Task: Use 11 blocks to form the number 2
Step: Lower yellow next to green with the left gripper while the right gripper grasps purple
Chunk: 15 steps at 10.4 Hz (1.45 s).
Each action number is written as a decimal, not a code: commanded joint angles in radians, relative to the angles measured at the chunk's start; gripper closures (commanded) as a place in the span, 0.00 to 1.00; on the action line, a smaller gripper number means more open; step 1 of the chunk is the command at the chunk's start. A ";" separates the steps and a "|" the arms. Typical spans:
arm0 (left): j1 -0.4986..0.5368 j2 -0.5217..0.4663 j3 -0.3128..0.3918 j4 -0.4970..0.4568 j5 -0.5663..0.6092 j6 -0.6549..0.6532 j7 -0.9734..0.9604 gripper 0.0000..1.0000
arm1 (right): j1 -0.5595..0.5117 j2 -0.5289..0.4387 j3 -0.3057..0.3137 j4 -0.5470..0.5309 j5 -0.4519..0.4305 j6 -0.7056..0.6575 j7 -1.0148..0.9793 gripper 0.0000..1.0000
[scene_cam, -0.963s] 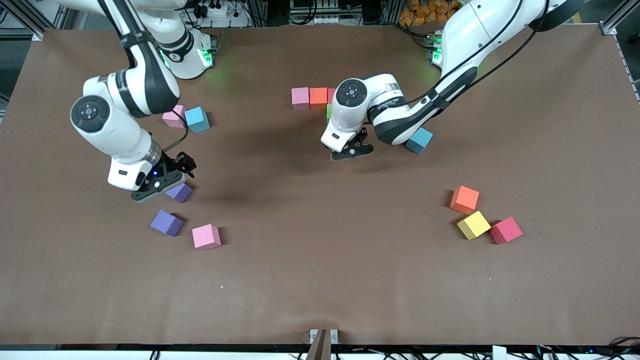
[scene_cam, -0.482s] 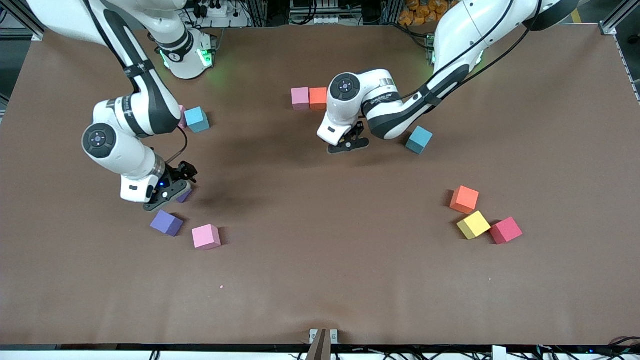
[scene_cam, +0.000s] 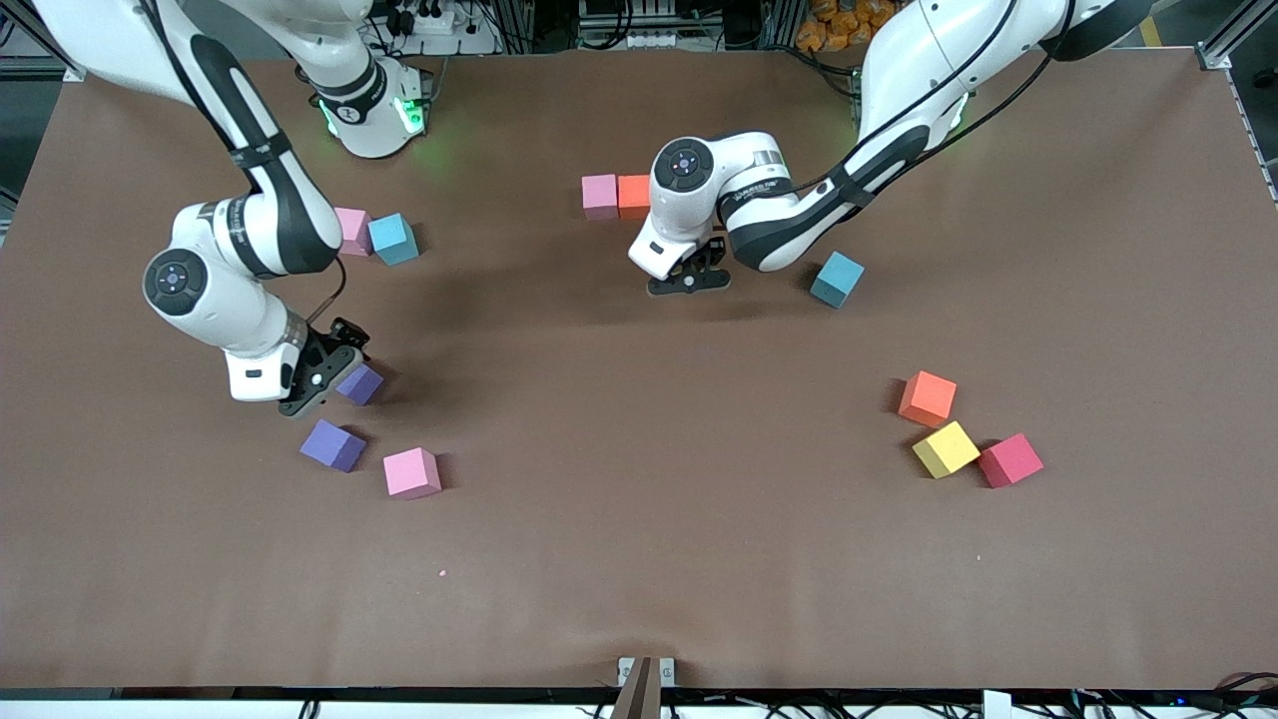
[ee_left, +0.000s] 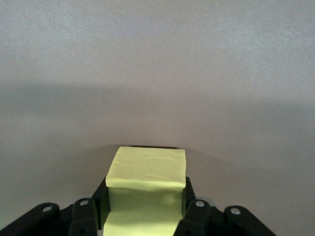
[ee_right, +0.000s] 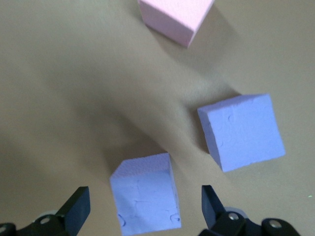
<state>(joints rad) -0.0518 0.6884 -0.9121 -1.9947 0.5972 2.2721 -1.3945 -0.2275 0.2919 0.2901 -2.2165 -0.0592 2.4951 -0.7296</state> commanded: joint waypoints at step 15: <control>-0.013 0.003 -0.014 -0.018 0.024 0.043 0.009 0.41 | -0.020 0.064 -0.003 -0.060 0.007 0.127 -0.140 0.65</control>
<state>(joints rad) -0.0639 0.6896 -0.9237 -2.0098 0.5975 2.2965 -1.3915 -0.2328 0.3750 0.2763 -2.2724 -0.0594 2.6230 -0.8706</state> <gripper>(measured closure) 0.410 0.410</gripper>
